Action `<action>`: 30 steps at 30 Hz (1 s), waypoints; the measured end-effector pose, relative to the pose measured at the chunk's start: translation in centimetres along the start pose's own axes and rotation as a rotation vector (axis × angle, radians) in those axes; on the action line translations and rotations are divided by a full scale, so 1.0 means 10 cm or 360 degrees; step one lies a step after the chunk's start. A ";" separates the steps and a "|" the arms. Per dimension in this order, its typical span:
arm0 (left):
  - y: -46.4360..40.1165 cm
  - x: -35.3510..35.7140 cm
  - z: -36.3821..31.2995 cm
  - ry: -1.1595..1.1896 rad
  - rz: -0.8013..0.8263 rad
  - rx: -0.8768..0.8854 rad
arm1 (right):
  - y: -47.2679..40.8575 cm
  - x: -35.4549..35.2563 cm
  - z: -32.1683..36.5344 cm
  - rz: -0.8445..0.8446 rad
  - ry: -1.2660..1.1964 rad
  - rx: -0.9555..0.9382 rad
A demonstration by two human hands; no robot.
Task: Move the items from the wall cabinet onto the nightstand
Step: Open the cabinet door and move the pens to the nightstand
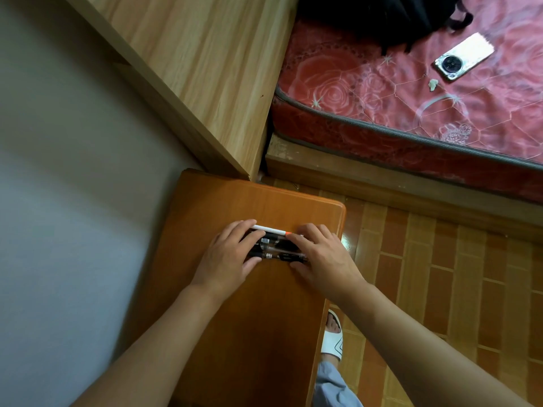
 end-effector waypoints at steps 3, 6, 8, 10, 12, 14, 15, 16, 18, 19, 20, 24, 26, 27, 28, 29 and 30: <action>-0.03 -0.02 0.01 0.0078 -0.0031 0.0025 | -0.01 0.00 -0.02 -0.0029 -0.0015 -0.0009; -0.06 -0.05 -0.01 0.0108 -0.0065 0.0061 | -0.02 -0.02 -0.04 -0.0080 -0.0043 -0.0008; -0.09 -0.06 -0.02 0.0125 -0.0078 0.0071 | -0.03 -0.04 -0.07 -0.0109 -0.0063 -0.0005; -0.14 -0.07 -0.03 0.0139 -0.0086 0.0075 | -0.05 -0.07 -0.10 -0.0130 -0.0073 0.0005; -0.20 -0.07 -0.04 0.0152 -0.0096 0.0082 | -0.07 -0.09 -0.14 -0.0147 -0.0073 0.0022; -0.25 -0.08 -0.06 0.0159 -0.0101 0.0087 | -0.10 -0.12 -0.17 -0.0162 -0.0068 0.0032; -0.28 -0.08 -0.06 0.0161 -0.0100 0.0086 | -0.12 -0.14 -0.19 -0.0166 -0.0064 0.0032; -0.31 -0.09 -0.06 0.0164 -0.0100 0.0085 | -0.14 -0.15 -0.21 -0.0166 -0.0058 0.0032; -0.37 -0.10 -0.07 0.0167 -0.0100 0.0089 | -0.17 -0.19 -0.23 -0.0169 -0.0052 0.0035; -0.40 -0.10 -0.08 0.0165 -0.0101 0.0092 | -0.19 -0.21 -0.25 -0.0174 -0.0050 0.0040; -0.43 -0.11 -0.09 0.0162 -0.0102 0.0094 | -0.20 -0.23 -0.26 -0.0178 -0.0049 0.0046; -0.53 -0.13 -0.11 0.0158 -0.0102 0.0090 | -0.26 -0.30 -0.31 -0.0197 -0.0056 0.0059; -0.56 -0.13 -0.12 0.0146 -0.0098 0.0094 | -0.28 -0.32 -0.34 -0.0203 -0.0047 0.0054; -0.57 -0.13 -0.13 0.0140 -0.0095 0.0092 | -0.29 -0.33 -0.34 -0.0203 -0.0042 0.0051; -0.57 -0.13 -0.13 0.0130 -0.0090 0.0088 | -0.29 -0.33 -0.35 -0.0198 -0.0038 0.0048; -0.57 -0.13 -0.13 0.0115 -0.0085 0.0083 | -0.29 -0.33 -0.35 -0.0191 -0.0035 0.0048; -0.56 -0.13 -0.13 0.0097 -0.0079 0.0080 | -0.29 -0.33 -0.35 -0.0183 -0.0033 0.0048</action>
Point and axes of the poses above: each hand's wrist, its own y-axis away from the middle knuckle, its own x-axis out of the palm, z = x × y, the point moved 6 cm from there along -y, towards the middle knuckle, and after that the axes turned 2 degrees about -x, right-handed, at the moved point
